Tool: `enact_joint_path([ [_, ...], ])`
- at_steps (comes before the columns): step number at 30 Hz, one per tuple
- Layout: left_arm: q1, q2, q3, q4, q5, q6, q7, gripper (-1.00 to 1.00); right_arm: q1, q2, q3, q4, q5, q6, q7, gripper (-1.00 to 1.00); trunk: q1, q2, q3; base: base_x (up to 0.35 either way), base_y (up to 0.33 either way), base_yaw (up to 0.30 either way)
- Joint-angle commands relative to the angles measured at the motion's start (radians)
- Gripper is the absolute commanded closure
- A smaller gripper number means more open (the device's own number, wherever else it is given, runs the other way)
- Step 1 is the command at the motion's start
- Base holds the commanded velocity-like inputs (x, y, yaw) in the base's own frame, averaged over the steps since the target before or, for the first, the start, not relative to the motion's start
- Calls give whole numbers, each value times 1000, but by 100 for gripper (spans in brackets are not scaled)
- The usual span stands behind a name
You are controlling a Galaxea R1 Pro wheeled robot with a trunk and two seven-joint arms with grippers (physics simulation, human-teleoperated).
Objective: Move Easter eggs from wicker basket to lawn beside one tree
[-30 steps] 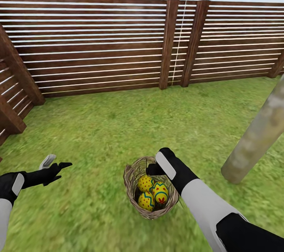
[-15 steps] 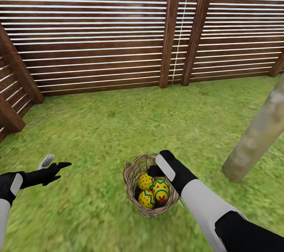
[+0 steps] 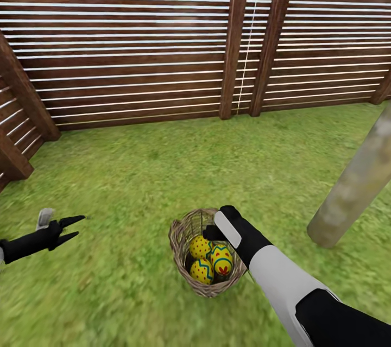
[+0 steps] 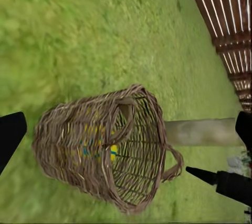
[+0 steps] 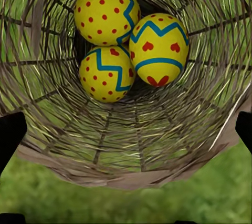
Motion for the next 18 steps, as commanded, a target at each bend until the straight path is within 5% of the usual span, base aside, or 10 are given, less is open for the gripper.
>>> enact_joint_path([
  [1,3,6,3,0,-4,9,-43,-100,-1,0,2,0,-9,-1,-10,-100,4,-8,-4,0,0,0],
  [8,26,12,0,-1,-2,9,-186,-100,-1,0,2,0,-8,-5,-10,-100,31,-57,-26,0,0,0],
  [18,30,14,0,-1,-2,8,-203,-100,-2,0,2,0,-8,-10,-11,-100,69,-127,-57,0,0,0],
])
